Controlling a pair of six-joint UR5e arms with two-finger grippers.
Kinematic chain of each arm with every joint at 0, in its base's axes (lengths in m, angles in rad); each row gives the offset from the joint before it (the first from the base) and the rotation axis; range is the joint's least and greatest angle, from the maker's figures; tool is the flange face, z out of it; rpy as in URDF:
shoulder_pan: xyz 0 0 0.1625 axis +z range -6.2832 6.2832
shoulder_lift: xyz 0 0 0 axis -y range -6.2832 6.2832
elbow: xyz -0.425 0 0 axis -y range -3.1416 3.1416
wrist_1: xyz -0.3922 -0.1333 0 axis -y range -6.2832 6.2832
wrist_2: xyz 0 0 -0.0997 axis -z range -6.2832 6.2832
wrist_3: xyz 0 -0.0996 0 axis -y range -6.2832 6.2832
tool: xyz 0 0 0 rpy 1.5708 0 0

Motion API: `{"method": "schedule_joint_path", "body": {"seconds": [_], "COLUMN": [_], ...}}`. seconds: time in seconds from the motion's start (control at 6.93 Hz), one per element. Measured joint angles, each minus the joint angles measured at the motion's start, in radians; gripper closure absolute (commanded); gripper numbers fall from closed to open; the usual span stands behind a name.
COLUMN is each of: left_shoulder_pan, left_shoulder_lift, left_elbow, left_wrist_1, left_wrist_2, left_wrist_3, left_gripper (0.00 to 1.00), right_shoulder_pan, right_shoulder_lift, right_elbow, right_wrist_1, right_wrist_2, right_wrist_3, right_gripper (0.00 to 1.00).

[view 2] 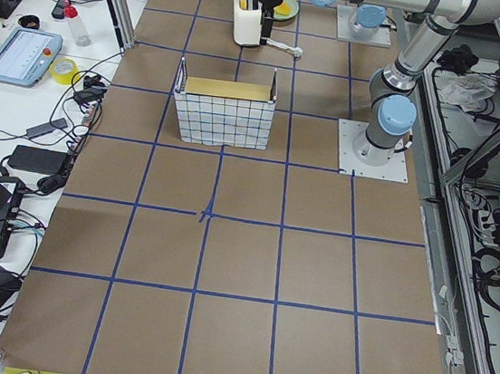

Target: Press toaster with right arm

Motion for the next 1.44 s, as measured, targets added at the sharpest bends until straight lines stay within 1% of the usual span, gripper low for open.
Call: {"method": "schedule_joint_path", "body": {"seconds": [0.43, 0.87, 1.3, 1.44], "left_shoulder_pan": [0.000, 0.000, 0.000, 0.000], "left_shoulder_lift": [0.000, 0.000, 0.000, 0.000], "left_elbow": [0.000, 0.000, 0.000, 0.000], "left_wrist_1": [0.000, 0.000, 0.000, 0.000], "left_wrist_2": [0.000, 0.001, 0.001, 0.001], "left_wrist_3": [0.000, 0.000, 0.000, 0.000], "left_gripper": [0.00, 0.00, 0.00, 0.00], "right_shoulder_pan": [0.102, 0.151, 0.158, 0.158], "right_shoulder_lift": [0.001, -0.001, 0.000, 0.002], "right_elbow": [0.016, 0.059, 0.069, 0.070], "right_wrist_1": [-0.036, -0.114, -0.216, -0.250], "right_wrist_2": [-0.081, -0.159, -0.165, -0.164], "right_wrist_3": [0.107, 0.134, 0.135, 0.131], "right_gripper": [1.00, 1.00, 1.00, 0.98]}}
